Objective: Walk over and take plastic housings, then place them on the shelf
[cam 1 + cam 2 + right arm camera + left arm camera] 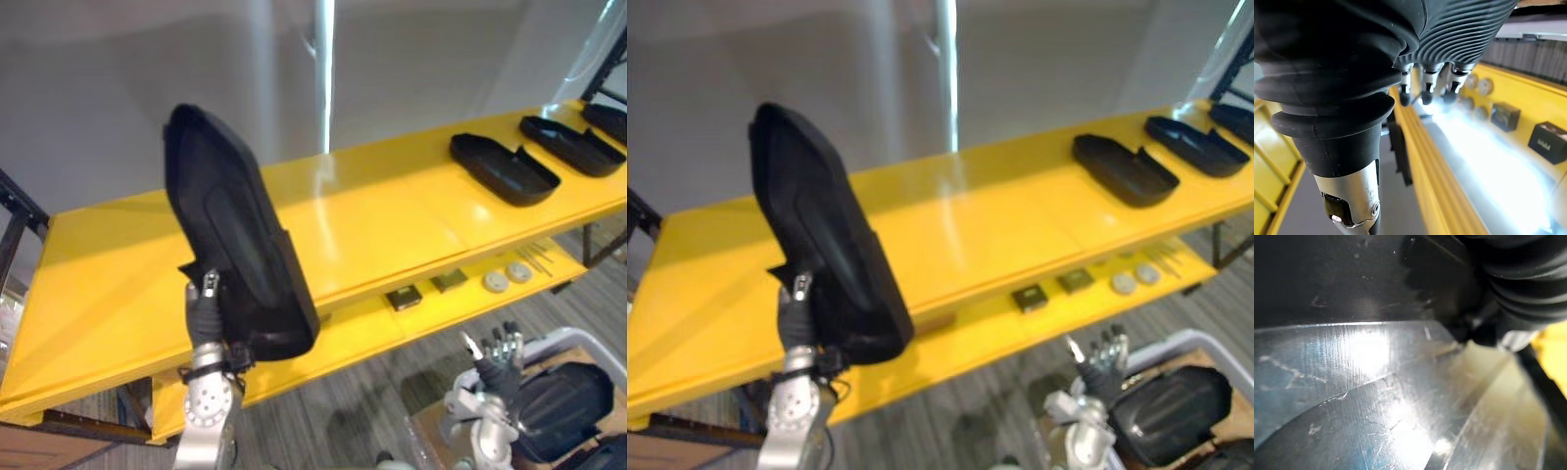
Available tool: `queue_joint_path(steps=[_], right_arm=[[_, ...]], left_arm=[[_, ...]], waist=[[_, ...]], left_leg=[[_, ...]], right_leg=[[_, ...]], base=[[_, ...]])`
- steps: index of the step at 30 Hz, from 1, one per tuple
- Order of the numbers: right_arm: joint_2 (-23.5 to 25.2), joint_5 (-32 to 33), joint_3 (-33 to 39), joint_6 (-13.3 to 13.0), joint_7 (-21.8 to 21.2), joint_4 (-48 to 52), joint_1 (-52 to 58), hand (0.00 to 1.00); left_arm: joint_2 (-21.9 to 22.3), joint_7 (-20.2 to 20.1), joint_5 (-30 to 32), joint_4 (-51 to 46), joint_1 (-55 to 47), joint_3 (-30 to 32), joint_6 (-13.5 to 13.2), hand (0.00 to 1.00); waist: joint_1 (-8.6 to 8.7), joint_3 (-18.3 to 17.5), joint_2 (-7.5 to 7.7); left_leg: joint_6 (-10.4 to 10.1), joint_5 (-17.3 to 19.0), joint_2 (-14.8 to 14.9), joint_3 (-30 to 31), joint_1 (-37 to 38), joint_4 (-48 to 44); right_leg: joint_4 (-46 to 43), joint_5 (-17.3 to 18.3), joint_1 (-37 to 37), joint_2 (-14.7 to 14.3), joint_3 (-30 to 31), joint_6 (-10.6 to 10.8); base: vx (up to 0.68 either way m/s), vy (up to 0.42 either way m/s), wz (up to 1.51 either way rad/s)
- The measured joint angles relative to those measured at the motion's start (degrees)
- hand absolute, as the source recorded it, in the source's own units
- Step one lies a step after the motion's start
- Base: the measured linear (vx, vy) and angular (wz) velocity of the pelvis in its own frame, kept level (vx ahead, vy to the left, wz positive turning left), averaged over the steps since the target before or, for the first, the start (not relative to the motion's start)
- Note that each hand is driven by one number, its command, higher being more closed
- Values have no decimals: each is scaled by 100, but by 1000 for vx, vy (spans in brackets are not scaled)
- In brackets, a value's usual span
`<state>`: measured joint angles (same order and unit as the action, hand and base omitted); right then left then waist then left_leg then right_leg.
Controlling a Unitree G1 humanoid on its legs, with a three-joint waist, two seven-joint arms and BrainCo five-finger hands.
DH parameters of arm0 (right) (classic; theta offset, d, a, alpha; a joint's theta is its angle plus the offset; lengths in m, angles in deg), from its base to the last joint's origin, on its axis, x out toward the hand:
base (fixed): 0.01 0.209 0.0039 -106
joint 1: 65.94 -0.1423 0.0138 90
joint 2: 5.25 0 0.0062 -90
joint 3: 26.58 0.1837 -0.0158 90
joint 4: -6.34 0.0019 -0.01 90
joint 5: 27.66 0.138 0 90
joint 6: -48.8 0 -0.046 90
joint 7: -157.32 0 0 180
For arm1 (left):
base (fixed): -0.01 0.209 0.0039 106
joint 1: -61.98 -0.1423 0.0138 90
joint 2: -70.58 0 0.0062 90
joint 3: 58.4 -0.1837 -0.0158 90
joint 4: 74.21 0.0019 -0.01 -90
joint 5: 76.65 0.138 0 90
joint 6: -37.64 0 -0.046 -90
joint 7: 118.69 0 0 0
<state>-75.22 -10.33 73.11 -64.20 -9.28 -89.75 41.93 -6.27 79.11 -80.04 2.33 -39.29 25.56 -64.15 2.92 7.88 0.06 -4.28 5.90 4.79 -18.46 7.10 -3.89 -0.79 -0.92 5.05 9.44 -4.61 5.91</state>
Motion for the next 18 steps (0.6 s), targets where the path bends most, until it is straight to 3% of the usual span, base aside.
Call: queue_joint_path(steps=[2,7,10,11,13,18], right_arm=[[-8,1,-39,115,-101,-4,108,0],[-185,-26,-365,369,-588,-169,511,0],[-384,-338,-676,422,-631,-167,666,0],[-442,-367,-754,479,-644,-171,676,0],[-644,-522,-882,883,-722,-338,700,0],[-868,-860,-865,1400,-700,-1164,992,0]], left_arm=[[-115,-43,14,0,100,-20,128,100],[-618,-125,-13,187,1002,-54,1047,100],[-978,-26,-564,1380,2168,65,1605,100],[-1056,11,-631,1712,2409,102,1657,100],[-1381,214,-894,2801,3163,158,1895,100],[-1869,328,-1500,3988,4080,347,2364,100]], waist=[[97,-14,-14],[222,-71,-87],[495,-146,-188],[569,-151,-198],[759,-166,-217],[1094,-132,-220]], left_leg=[[-15,-14,2,-37,12,37],[-76,-51,55,-281,181,174],[-106,-73,77,-437,190,210],[-112,-85,86,-464,191,241],[-131,-116,113,-642,202,308],[-148,-137,159,-884,255,349]], right_leg=[[1,2,-7,-16,4,-2],[-10,10,-62,-109,215,9],[-71,7,-209,-159,417,14],[-71,3,-232,-169,456,21],[-90,-22,-377,-221,632,57],[-152,-16,-515,-310,845,46]], base=[[-27,-19,-8],[-27,-25,-23],[-14,-13,-28],[-30,-30,-28],[-18,-33,-34],[22,-28,-24]])
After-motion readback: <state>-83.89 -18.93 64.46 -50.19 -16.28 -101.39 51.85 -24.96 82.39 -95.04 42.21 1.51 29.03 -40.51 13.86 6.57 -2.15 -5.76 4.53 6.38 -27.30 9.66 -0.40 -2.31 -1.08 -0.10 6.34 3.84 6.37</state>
